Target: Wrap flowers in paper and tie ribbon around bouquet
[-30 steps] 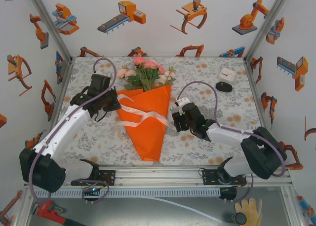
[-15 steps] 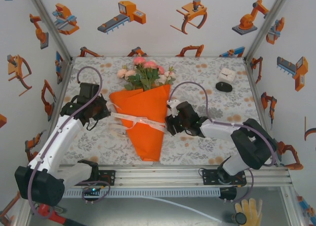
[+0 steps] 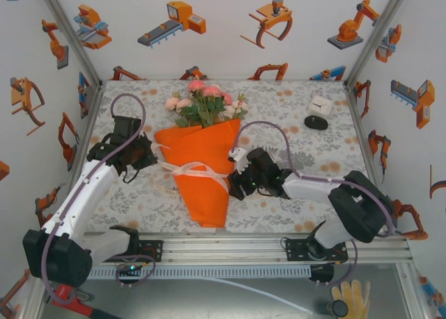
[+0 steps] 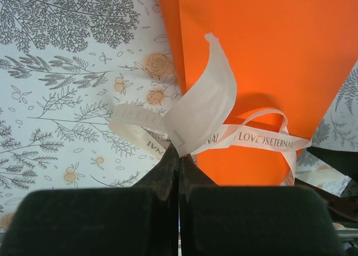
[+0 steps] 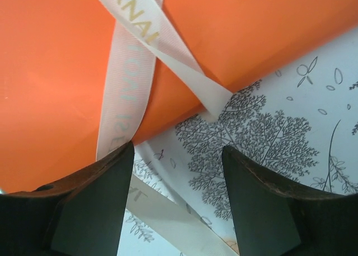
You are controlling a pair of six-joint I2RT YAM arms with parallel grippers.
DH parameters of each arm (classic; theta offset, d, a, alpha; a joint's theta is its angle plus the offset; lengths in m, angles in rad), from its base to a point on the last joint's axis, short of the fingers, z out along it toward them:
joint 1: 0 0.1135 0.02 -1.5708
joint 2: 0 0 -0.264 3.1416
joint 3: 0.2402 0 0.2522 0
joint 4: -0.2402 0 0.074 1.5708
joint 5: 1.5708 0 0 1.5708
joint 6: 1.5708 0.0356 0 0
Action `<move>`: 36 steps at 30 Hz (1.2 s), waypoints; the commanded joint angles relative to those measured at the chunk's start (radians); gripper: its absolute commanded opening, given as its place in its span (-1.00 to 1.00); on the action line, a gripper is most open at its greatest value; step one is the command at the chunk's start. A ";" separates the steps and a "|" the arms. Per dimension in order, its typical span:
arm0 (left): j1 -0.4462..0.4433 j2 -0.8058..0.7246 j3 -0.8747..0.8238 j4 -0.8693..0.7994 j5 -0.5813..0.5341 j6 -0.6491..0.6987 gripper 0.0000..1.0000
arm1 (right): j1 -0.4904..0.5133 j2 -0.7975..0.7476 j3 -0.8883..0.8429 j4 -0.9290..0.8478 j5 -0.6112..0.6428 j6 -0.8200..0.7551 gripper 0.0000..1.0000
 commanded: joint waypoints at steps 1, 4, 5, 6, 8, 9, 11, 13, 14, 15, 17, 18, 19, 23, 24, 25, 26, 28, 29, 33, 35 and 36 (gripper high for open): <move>0.004 0.003 0.000 0.005 0.023 -0.008 -1.00 | 0.004 -0.066 0.027 -0.068 -0.056 -0.026 0.18; 0.004 0.002 -0.003 0.008 0.022 -0.010 -1.00 | 0.004 -0.098 0.047 -0.150 -0.065 -0.073 0.12; 0.004 0.002 -0.005 0.012 0.022 -0.010 -1.00 | 0.004 -0.103 0.058 -0.182 -0.074 -0.089 0.11; 0.005 0.004 -0.007 0.017 0.023 -0.008 -1.00 | 0.004 -0.103 0.067 -0.206 -0.087 -0.100 0.11; 0.004 0.013 -0.001 0.016 0.024 -0.008 -1.00 | 0.004 -0.106 0.077 -0.237 -0.121 -0.105 0.11; 0.004 0.016 0.002 0.016 0.027 -0.008 -1.00 | 0.004 -0.107 0.079 -0.242 -0.140 -0.104 0.11; 0.004 0.023 0.004 0.018 0.035 -0.011 -1.00 | 0.017 -0.108 0.071 -0.230 -0.170 -0.090 0.10; 0.004 0.023 0.003 0.021 0.036 -0.012 -1.00 | 0.053 -0.104 0.059 -0.209 -0.138 -0.088 0.14; 0.004 0.024 0.005 0.022 0.035 -0.013 -1.00 | 0.068 -0.099 0.050 -0.198 -0.113 -0.091 0.16; 0.005 0.024 0.004 0.023 0.035 -0.013 -1.00 | 0.074 -0.090 0.042 -0.189 -0.091 -0.096 0.17; 0.005 0.024 0.006 0.023 0.037 -0.013 -1.00 | 0.083 -0.063 0.037 -0.179 -0.026 -0.116 0.17; 0.004 0.025 0.006 0.021 0.034 -0.013 -1.00 | 0.085 -0.050 0.040 -0.175 -0.002 -0.124 0.16; 0.005 0.025 0.006 0.022 0.034 -0.013 -1.00 | 0.089 -0.037 0.047 -0.168 0.036 -0.127 0.11; 0.005 0.020 0.009 0.005 0.008 -0.023 -1.00 | 0.098 0.012 0.047 -0.125 0.181 -0.145 -0.24; 0.005 0.015 0.006 0.002 0.005 -0.027 -1.00 | 0.100 0.020 0.051 -0.119 0.249 -0.125 -0.45; 0.004 0.010 0.002 0.003 0.004 -0.035 -1.00 | 0.099 0.031 0.069 -0.132 0.311 -0.081 -0.78; 0.004 0.004 -0.005 0.006 0.007 -0.042 -1.00 | 0.099 0.030 0.085 -0.163 0.327 -0.072 -1.00; 0.004 -0.002 -0.014 -0.001 -0.003 -0.052 -1.00 | 0.100 0.002 0.089 -0.178 0.343 -0.038 -1.00; 0.004 -0.004 -0.016 -0.016 -0.028 -0.056 -1.00 | 0.099 -0.024 0.084 -0.182 0.372 -0.013 -1.00; 0.007 -0.016 -0.017 -0.072 -0.129 -0.084 -1.00 | 0.059 -0.151 0.038 -0.171 0.619 0.135 -1.00; 0.016 -0.019 -0.020 -0.084 -0.172 -0.100 -1.00 | -0.019 -0.208 0.024 -0.196 0.769 0.285 -1.00; 0.023 -0.019 -0.023 -0.088 -0.183 -0.105 -1.00 | -0.066 -0.220 0.029 -0.228 0.804 0.344 -1.00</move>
